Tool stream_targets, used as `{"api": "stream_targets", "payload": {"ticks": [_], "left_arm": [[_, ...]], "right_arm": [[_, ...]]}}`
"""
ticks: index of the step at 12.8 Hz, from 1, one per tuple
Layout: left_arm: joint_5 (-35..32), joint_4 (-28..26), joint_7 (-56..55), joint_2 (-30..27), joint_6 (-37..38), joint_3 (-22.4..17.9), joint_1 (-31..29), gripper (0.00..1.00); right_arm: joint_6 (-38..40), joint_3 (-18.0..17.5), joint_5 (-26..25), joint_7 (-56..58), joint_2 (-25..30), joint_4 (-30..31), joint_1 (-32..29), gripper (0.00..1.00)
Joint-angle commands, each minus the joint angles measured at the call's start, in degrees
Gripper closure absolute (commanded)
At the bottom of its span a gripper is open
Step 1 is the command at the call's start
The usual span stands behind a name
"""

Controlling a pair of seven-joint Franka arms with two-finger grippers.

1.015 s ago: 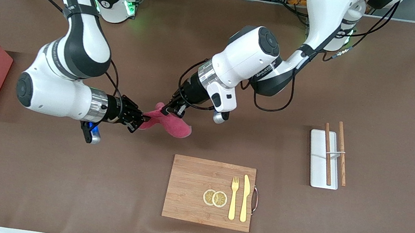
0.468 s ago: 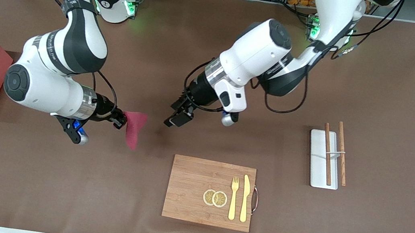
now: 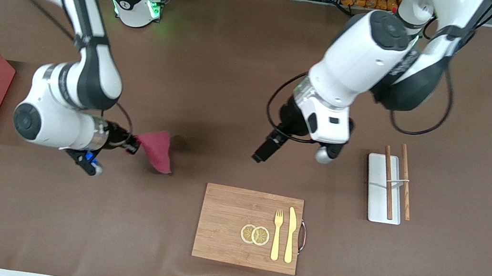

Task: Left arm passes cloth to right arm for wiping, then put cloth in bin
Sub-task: 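Grasp the cloth with the right gripper while the left gripper holds it, then release the cloth from the left gripper and carry it toward the pink bin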

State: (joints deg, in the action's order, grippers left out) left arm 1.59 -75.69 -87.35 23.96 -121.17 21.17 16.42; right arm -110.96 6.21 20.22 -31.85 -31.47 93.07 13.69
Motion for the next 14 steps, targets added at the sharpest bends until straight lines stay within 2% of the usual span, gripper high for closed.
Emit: {"api": "stream_targets", "payload": {"ticks": [1, 2, 5, 8, 11, 14], "left_arm": [[0.0, -1.6, 13.5, -5.2, 10.9, 0.2, -3.9, 0.00], [0.6, -1.6, 18.0, -6.2, 13.8, 0.2, -5.0, 0.00], [0.3, -1.7, 27.5, -8.5, 21.3, 0.1, -9.6, 0.00], [-0.3, -1.7, 38.4, -10.9, 28.6, -0.1, -14.3, 0.00], [-0.2, -1.6, 49.7, -13.6, 32.8, 0.0, -19.7, 0.00], [-0.2, -1.5, 59.6, -15.3, 34.9, -0.3, -24.7, 0.00]], "right_arm": [[-5.5, -0.3, -6.0, 4.4, -5.3, 0.1, -8.1, 1.00], [-8.0, -0.4, -8.0, 6.4, -6.4, 0.2, -11.0, 1.00], [-9.1, -0.3, -15.2, 16.4, -6.7, -0.3, -17.5, 1.00], [-8.6, -0.2, -19.2, 25.1, -5.6, -0.3, -22.3, 1.00], [-4.5, 0.2, -23.7, 30.8, -2.7, -0.9, -26.8, 1.00], [1.9, 0.3, -30.9, 34.1, 3.0, -1.7, -28.9, 1.00]]}}
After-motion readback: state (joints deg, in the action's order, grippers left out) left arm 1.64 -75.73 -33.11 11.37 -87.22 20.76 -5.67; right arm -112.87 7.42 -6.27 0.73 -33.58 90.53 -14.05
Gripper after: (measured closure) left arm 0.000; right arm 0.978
